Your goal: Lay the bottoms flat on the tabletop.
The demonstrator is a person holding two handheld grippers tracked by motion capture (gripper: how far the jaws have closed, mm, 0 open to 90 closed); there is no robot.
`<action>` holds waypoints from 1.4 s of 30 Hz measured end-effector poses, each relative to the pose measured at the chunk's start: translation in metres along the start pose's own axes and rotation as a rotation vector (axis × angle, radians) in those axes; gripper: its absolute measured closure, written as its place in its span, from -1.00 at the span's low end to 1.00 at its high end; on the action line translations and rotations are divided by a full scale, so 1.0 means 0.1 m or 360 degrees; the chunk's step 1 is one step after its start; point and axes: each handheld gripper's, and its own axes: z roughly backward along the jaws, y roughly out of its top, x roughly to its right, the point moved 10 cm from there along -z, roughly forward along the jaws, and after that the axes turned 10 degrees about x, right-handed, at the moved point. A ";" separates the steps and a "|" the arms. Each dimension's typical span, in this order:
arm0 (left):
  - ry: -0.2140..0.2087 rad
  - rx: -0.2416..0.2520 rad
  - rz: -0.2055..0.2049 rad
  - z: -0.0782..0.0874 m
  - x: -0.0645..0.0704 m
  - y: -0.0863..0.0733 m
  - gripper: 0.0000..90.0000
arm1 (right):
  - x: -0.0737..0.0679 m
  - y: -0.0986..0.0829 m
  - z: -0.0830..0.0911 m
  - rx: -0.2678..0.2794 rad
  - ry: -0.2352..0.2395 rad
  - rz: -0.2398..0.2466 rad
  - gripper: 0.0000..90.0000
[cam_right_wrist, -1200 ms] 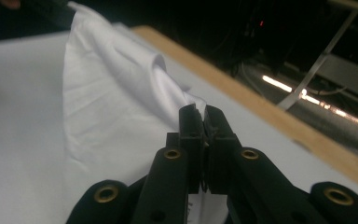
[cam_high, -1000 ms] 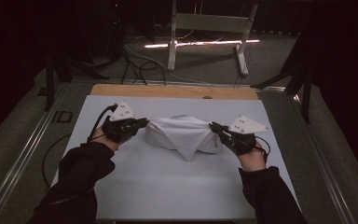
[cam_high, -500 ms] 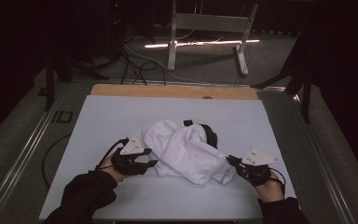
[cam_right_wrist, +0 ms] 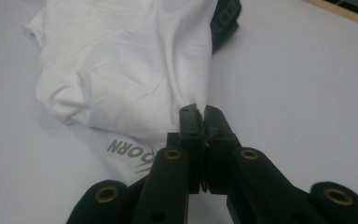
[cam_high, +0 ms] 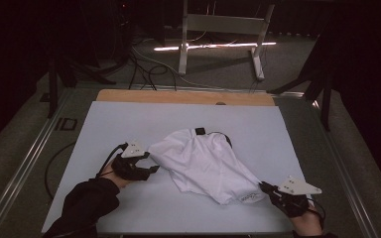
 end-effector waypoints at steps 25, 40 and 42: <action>0.0127 -0.0152 0.0145 -0.60 -0.45 0.01 -0.17 | 0.19 0.56 -0.98 0.0025 -0.0052 -0.0128 0.00; 0.0098 -0.0237 0.0102 -0.77 -0.37 -0.08 0.34 | 0.13 0.31 -1.07 -0.0156 -0.0002 0.0030 1.00; 0.0066 -0.0248 0.0096 -0.77 -0.33 -0.07 0.45 | 0.13 0.32 -1.05 -0.0151 -0.0004 0.0027 1.00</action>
